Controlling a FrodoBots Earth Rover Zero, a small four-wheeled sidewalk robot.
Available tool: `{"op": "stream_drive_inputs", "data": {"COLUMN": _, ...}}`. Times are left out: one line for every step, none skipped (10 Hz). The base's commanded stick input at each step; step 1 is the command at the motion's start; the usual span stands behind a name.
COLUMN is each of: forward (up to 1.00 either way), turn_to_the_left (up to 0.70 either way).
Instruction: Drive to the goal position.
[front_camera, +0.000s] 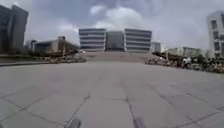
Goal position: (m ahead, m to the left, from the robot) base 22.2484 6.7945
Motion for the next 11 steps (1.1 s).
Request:
{"op": "stream_drive_inputs", "data": {"forward": 1.00, "turn_to_the_left": -0.40}}
{"op": "stream_drive_inputs", "data": {"forward": 1.00, "turn_to_the_left": -0.24}}
{"op": "stream_drive_inputs", "data": {"forward": 1.00, "turn_to_the_left": 0.00}}
{"op": "stream_drive_inputs", "data": {"forward": 1.00, "turn_to_the_left": 0.00}}
{"op": "stream_drive_inputs", "data": {"forward": 1.00, "turn_to_the_left": 0.00}}
{"op": "stream_drive_inputs", "data": {"forward": 1.00, "turn_to_the_left": 0.00}}
{"op": "stream_drive_inputs", "data": {"forward": 1.00, "turn_to_the_left": -0.10}}
{"op": "stream_drive_inputs", "data": {"forward": 1.00, "turn_to_the_left": -0.27}}
{"op": "stream_drive_inputs", "data": {"forward": 1.00, "turn_to_the_left": -0.32}}
{"op": "stream_drive_inputs", "data": {"forward": 1.00, "turn_to_the_left": -0.20}}
{"op": "stream_drive_inputs", "data": {"forward": 1.00, "turn_to_the_left": -0.07}}
